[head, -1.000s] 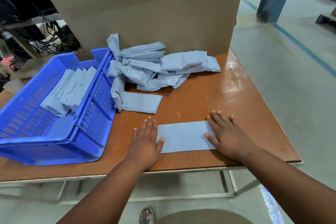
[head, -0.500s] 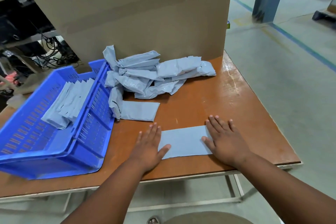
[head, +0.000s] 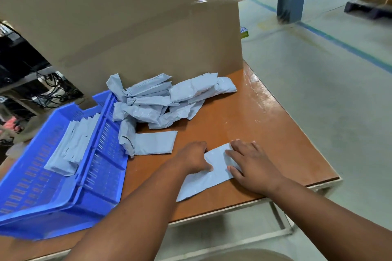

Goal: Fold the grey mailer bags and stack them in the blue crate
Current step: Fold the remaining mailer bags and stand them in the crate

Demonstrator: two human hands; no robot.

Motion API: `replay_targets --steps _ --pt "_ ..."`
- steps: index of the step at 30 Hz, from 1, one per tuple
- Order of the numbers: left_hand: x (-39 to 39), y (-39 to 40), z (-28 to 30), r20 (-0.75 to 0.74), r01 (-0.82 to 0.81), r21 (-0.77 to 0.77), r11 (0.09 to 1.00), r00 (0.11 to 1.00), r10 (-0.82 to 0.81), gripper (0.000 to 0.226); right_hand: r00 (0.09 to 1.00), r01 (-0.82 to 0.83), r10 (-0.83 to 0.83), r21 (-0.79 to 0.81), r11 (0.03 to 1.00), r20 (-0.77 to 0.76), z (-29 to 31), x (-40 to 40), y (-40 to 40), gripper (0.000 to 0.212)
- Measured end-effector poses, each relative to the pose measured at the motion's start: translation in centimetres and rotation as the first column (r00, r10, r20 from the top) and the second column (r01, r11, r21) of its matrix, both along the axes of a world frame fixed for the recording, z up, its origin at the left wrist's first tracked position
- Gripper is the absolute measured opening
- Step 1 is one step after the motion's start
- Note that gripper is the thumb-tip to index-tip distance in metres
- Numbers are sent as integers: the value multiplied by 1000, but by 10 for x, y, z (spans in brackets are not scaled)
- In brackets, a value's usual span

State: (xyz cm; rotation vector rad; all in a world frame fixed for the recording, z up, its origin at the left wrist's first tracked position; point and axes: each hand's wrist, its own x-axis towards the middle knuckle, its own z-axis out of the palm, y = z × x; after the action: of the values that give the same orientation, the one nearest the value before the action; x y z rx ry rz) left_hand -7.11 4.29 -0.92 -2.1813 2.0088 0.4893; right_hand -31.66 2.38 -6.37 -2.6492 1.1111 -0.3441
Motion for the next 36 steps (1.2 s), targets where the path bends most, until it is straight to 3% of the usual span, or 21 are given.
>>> replay_targets --steps 7,10,14,24,30,36 --pt "17 -6 27 -193 -203 49 978 959 208 41 999 -36 36 8 999 35 14 17 3 57" --pt "34 -7 60 -209 -243 -50 969 951 228 39 996 -64 64 1 998 65 35 44 1 60" --pt "72 -2 112 -95 -281 -214 935 959 267 36 988 -114 116 -22 993 98 71 96 -6 61" --pt "243 61 216 -81 -451 -507 735 873 480 31 935 -293 299 -56 954 189 169 296 15 65" --pt "346 92 229 -109 -543 -554 631 799 592 28 941 -306 304 -9 952 146 200 398 32 67" --pt "405 75 199 -110 -583 -492 647 779 617 23 973 -228 225 51 972 48 188 445 36 60"
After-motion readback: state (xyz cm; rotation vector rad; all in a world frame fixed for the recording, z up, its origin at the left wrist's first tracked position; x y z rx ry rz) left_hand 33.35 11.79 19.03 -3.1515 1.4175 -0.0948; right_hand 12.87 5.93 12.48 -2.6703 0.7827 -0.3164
